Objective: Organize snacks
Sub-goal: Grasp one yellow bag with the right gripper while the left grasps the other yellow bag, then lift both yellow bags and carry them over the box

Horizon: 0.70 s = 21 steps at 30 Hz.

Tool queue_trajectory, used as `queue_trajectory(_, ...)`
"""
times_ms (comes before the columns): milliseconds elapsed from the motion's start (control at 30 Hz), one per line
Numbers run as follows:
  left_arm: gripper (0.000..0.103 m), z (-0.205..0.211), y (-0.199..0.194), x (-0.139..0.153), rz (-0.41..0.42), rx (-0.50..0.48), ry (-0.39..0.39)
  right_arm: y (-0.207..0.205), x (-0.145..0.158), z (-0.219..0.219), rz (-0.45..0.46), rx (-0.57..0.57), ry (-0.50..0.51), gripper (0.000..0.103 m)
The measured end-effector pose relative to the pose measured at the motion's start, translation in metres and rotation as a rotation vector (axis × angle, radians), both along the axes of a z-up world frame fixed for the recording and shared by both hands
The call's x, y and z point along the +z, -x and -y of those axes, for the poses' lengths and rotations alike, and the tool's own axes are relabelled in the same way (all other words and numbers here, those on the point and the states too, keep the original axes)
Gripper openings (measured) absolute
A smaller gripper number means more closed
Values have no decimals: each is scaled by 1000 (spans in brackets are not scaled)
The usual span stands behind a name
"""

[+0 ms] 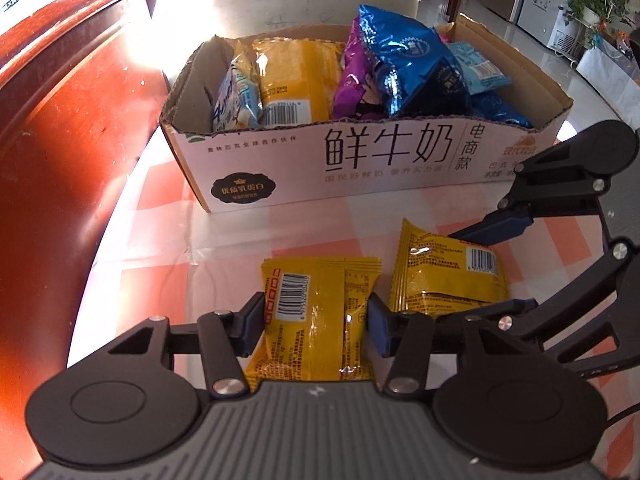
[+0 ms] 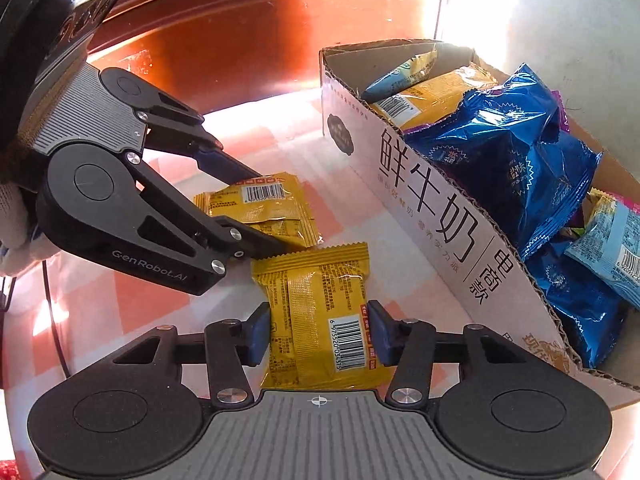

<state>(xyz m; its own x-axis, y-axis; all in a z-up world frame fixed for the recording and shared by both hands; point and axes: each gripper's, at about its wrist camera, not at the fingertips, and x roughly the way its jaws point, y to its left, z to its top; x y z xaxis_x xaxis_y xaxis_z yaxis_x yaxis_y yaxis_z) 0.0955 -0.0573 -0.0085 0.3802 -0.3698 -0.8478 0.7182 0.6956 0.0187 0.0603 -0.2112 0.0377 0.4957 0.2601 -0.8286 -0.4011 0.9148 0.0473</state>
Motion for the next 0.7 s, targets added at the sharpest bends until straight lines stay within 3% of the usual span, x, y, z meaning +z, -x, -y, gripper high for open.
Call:
queue_trajectory(300,50,2,14,25,134,33,-38,16,25,7,79,-62,-15,46)
queue_trajectory(467,50,1,29,44,201,31,-12,18,42,15,134,-114,-46,46)
queue_trajectory(700,50,5,31,56,233,30,21,24,60,22,186,-131,-59,46)
